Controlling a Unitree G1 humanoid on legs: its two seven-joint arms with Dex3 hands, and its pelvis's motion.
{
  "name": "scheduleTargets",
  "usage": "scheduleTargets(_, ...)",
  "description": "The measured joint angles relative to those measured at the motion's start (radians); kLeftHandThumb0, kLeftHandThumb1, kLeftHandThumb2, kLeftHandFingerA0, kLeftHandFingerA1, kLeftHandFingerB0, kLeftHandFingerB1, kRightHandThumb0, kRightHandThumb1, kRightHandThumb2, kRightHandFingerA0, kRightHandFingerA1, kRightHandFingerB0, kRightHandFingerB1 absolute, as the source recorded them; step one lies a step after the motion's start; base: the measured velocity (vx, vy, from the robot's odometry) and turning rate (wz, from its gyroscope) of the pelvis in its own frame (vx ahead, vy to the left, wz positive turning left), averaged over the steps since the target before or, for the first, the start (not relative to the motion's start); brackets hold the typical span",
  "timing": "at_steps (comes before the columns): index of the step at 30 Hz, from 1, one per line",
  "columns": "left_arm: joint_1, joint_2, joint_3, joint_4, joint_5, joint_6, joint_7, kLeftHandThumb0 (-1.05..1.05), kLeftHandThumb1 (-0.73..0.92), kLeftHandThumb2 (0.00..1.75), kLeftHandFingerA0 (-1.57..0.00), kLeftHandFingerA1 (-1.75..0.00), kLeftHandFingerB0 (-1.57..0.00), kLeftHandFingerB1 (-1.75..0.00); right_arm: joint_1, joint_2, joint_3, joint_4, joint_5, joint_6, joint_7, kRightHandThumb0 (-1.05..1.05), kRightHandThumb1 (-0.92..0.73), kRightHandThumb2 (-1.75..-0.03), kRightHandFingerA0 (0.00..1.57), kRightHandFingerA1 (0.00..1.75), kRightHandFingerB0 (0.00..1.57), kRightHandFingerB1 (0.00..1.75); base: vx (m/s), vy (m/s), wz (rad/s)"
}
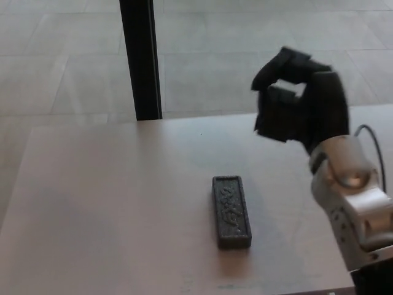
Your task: The robot uses its right hand to hold the eraser kept in the middle of the desk and use it to wipe the desk by swiping its surface twice
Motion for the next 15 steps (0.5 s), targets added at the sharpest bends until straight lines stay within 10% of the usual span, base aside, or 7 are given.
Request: scheduleTargets(15,-0.013,0.011,-0.014,0.026,-0.003,-0.023,-0.011,-0.66,0.69,0.60,-0.55,-0.98,-0.57,-0.77,0.046,0.093,0.102,0.279,-0.152,-0.100,0.004,-0.18,-0.44,-1.36,0.97,1.75,0.75,1.73,0.00,0.000,0.00)
